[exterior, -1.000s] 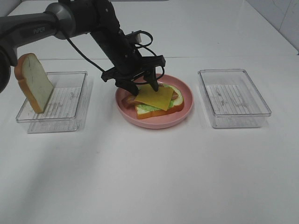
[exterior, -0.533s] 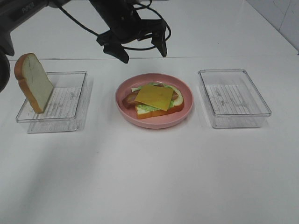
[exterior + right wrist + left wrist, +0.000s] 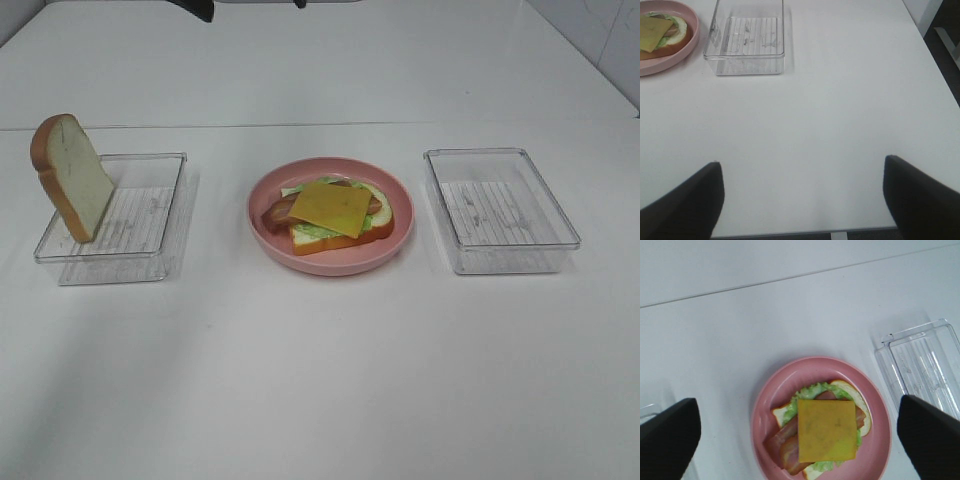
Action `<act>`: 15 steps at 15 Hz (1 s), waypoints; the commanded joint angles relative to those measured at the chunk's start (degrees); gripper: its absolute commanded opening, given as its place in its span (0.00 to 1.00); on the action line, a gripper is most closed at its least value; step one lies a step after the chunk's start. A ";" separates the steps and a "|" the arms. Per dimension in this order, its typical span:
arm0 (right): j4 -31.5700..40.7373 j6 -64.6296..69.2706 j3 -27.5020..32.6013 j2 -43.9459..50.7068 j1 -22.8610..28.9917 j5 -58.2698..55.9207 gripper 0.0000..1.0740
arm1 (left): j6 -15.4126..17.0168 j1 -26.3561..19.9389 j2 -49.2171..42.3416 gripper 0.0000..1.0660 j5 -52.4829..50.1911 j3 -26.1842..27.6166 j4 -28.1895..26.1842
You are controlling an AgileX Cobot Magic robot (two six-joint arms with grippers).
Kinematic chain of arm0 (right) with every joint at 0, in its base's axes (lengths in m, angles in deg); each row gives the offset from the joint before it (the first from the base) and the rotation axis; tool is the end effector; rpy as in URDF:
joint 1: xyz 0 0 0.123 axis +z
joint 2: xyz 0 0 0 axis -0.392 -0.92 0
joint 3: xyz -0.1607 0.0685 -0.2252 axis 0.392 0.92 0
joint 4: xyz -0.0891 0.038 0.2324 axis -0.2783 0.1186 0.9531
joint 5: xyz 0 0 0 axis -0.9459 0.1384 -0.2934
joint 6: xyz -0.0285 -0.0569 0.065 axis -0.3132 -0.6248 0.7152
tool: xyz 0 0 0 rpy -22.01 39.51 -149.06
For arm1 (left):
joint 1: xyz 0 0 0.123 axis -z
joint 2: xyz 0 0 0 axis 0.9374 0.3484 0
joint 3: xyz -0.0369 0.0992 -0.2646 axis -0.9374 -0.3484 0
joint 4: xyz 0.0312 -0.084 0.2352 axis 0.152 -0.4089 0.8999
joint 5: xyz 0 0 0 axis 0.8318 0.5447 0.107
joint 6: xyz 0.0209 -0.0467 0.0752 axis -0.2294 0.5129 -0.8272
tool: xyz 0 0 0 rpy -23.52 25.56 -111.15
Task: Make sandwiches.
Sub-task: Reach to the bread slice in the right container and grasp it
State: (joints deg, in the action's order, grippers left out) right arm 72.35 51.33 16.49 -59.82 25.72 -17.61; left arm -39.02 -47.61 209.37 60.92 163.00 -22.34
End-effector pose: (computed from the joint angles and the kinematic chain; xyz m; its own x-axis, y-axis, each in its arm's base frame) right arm -0.0026 -0.0051 0.2614 -0.5331 -0.0162 -0.8459 0.0055 0.9997 -0.0226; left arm 0.4685 -0.2024 0.3285 -0.8153 0.0585 -0.5761 0.2494 0.9334 -0.2581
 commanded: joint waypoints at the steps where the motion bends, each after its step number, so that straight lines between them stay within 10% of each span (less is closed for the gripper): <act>1: -0.17 -0.40 0.23 1.66 -0.29 0.57 0.79 | -0.29 -2.18 -4.53 0.96 6.02 -4.87 1.20; 7: -0.17 -0.40 0.23 1.66 -0.29 0.57 0.79 | -1.55 -13.92 -19.65 0.96 6.02 -31.51 5.21; 15: -0.17 -0.40 0.23 1.66 -0.29 0.57 0.79 | -2.64 -21.03 -19.71 0.96 -1.95 -42.40 5.27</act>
State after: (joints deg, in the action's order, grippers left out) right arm 72.35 51.33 16.49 -59.82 25.72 -17.61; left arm -41.54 -68.64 189.60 60.06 121.06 -16.72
